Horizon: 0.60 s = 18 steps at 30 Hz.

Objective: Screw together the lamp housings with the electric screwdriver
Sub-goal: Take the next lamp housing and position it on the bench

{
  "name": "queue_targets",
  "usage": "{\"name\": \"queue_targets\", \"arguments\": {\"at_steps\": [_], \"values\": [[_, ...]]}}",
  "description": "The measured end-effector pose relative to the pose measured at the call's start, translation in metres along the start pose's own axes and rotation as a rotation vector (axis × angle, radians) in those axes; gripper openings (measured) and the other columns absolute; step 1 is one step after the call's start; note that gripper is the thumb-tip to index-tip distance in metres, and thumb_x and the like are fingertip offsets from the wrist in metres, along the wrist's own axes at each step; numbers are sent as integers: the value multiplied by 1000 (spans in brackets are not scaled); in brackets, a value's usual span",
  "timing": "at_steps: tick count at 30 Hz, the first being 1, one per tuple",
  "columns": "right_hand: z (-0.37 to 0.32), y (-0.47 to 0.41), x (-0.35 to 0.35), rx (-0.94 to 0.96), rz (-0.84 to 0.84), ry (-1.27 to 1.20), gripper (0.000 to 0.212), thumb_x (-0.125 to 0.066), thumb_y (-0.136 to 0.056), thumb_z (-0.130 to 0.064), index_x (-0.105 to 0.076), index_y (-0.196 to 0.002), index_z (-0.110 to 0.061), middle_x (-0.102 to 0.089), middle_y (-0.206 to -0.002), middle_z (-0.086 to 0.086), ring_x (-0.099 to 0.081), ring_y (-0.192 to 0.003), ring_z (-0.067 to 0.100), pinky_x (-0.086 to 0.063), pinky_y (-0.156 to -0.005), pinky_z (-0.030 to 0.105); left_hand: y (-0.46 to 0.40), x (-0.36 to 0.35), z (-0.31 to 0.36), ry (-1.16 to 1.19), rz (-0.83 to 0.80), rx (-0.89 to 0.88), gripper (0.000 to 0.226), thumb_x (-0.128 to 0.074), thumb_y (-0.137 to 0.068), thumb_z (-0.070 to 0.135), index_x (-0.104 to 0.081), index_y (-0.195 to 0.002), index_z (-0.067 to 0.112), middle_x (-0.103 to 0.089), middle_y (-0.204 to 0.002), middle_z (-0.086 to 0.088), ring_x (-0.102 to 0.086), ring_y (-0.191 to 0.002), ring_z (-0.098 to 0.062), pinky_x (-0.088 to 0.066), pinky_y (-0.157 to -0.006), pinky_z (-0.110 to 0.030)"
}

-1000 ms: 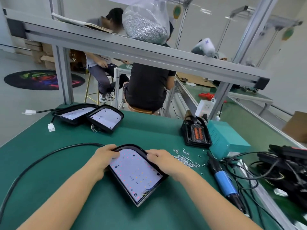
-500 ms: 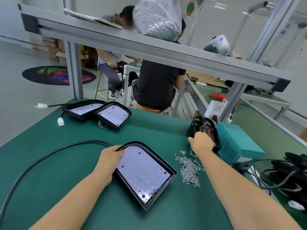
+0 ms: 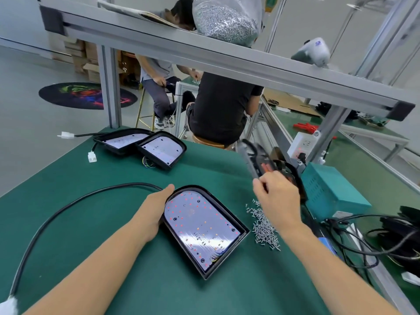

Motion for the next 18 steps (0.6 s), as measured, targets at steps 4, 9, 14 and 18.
{"name": "queue_targets", "arguments": {"at_steps": [4, 9, 14, 18], "values": [[-72, 52, 25, 273, 34, -99, 24, -65, -83, -10, -57, -61, -8, -52, -62, 7, -51, -51, 27, -41, -46, 35, -1, 0, 0, -22, -11, -5, 31, -52, -96, 35, -68, -93, 9, -73, -92, -6, -66, -87, -24, -48, -80, -33], [-119, 106, 20, 514, -57, -33, 27, -55, -87, -21, -53, -61, -15, -49, -64, 0, -51, -55, 19, -39, -43, 30, 1, -6, 4, 15, -59, -10, 27, -55, -95, 29, -68, -84, 9, -73, -81, -6, -65, -78, -23, -50, -75, -33], [-132, 122, 6, 550, -145, 43, 25, -72, -77, -18, -53, -61, -17, -50, -63, -1, -51, -51, 19, -38, -37, 28, 6, -8, 1, 117, -85, 60, 32, -49, -98, 34, -64, -85, 9, -70, -77, -9, -62, -73, -24, -49, -72, -34], [-137, 122, 2, 498, -208, 37, 33, -84, -65, -16, -52, -58, -17, -51, -59, -1, -50, -46, 19, -34, -35, 27, 15, -19, 2, 108, -221, 28, 35, -53, -95, 37, -69, -93, 6, -74, -93, -11, -70, -80, -23, -52, -77, -35]]}}
Point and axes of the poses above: each hand's wrist, its own y-axis away from the middle knuckle, its own x-axis out of the back of the hand, z = x × y, the point moved 9 cm from there along -y, towards the middle knuckle
